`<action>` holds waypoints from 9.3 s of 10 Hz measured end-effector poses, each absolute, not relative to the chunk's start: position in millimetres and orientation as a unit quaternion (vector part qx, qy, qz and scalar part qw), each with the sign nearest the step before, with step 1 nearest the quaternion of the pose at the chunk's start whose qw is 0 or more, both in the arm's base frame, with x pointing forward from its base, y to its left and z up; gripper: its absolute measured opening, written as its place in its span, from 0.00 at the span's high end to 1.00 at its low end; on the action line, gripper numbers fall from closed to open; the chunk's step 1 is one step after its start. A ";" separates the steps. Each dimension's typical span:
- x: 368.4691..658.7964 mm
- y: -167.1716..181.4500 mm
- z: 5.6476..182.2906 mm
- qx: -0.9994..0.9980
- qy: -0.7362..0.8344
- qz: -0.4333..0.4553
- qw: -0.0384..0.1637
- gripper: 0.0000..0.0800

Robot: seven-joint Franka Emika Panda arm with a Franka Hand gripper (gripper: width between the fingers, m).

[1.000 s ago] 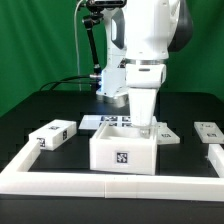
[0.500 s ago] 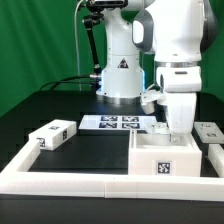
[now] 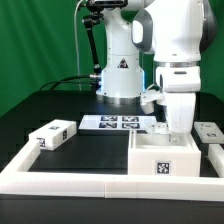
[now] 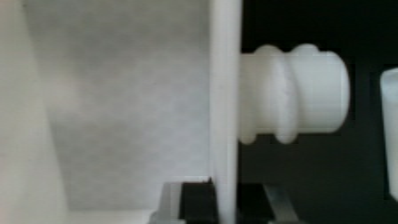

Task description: Assemble cabinet

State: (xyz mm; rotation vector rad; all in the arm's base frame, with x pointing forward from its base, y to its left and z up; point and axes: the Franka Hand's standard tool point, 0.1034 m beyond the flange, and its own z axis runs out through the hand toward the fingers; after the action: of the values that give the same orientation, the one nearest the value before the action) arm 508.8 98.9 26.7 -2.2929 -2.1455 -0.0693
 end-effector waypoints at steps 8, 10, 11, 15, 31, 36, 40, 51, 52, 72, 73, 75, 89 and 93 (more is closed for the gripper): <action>522.3 126.1 26.9 -0.716 -0.698 -0.006 0.012 0.96; 522.2 125.6 26.6 -0.717 -0.697 -0.006 0.012 0.73; 522.3 125.2 26.8 -0.717 -0.697 -0.006 0.012 0.56; 508.2 120.9 47.8 -0.722 -0.691 -0.008 0.004 0.17; 398.7 194.6 43.0 -0.753 -0.656 -0.043 0.026 0.00; 382.2 202.9 17.9 -0.753 -0.654 -0.053 0.043 0.00; 376.1 203.3 9.3 -0.754 -0.654 -0.048 0.050 0.51; 404.0 149.8 48.6 -0.749 -0.662 -0.025 0.020 0.91; 408.9 141.4 51.4 -0.747 -0.665 -0.021 0.018 0.91; 456.3 128.9 55.4 -0.733 -0.680 -0.022 0.017 0.91; 459.3 128.3 56.0 -0.734 -0.679 -0.023 0.016 0.91; 458.7 127.9 55.7 -0.734 -0.679 -0.020 0.017 0.91; 474.6 127.7 61.4 -0.756 -0.654 -0.024 0.014 0.91; 490.1 125.1 54.6 -0.759 -0.650 -0.035 0.017 0.91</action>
Offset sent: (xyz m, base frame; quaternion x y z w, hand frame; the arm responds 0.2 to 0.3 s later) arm 0.0176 0.0285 -0.0084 0.0221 0.0012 -0.0266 0.9994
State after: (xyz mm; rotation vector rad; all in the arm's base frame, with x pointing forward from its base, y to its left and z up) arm 490.1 125.1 54.6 -2.3579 -2.0220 -0.1084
